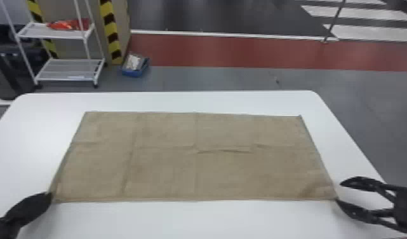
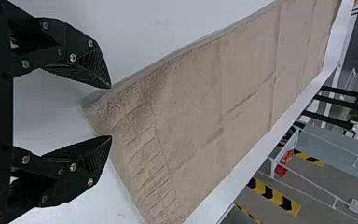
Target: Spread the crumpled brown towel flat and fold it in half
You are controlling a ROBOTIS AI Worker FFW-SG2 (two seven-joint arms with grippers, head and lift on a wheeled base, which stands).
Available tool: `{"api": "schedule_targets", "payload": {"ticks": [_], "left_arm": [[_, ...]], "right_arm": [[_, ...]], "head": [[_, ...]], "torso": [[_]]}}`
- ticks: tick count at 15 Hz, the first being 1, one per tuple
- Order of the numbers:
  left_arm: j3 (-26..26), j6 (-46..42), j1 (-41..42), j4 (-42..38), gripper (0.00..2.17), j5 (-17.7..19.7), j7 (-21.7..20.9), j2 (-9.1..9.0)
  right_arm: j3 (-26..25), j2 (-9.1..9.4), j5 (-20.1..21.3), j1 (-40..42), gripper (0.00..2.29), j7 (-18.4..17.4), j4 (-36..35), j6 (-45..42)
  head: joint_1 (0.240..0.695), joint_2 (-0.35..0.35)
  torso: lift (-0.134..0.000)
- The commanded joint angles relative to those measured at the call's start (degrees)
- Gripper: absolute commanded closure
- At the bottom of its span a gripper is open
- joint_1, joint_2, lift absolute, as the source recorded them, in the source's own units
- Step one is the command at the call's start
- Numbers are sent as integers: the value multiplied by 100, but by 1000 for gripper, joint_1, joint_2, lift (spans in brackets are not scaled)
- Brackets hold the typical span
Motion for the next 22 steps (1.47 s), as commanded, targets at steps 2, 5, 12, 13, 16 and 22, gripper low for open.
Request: {"api": "schedule_targets", "payload": {"ticks": [2,5,12,13,16,22], "left_arm": [[28,82,3,-26,1423,-2,-1,9],[-7,99,-6,-26,1423,-2,-1,9],[2,170,-15,-44,1423,-11,-18,0],[11,170,-6,-44,1423,-11,-18,9],[28,187,20,-96,1423,-11,-18,0],[90,433,108,-439,1423,-2,-27,0]], "right_arm": [[-59,-101,4,-43,589,16,47,324],[3,-110,57,-139,589,16,267,324],[240,-154,171,-385,826,42,416,728],[310,-172,189,-429,829,104,434,834],[363,-172,180,-526,1312,297,425,1098],[91,-216,-268,-500,1541,622,82,1572]], "head": [[695,-109],[695,-124],[695,-126],[695,-126],[695,-122],[695,-121]], "torso": [[-125],[-125],[-125],[-125],[-125],[-125]]}}
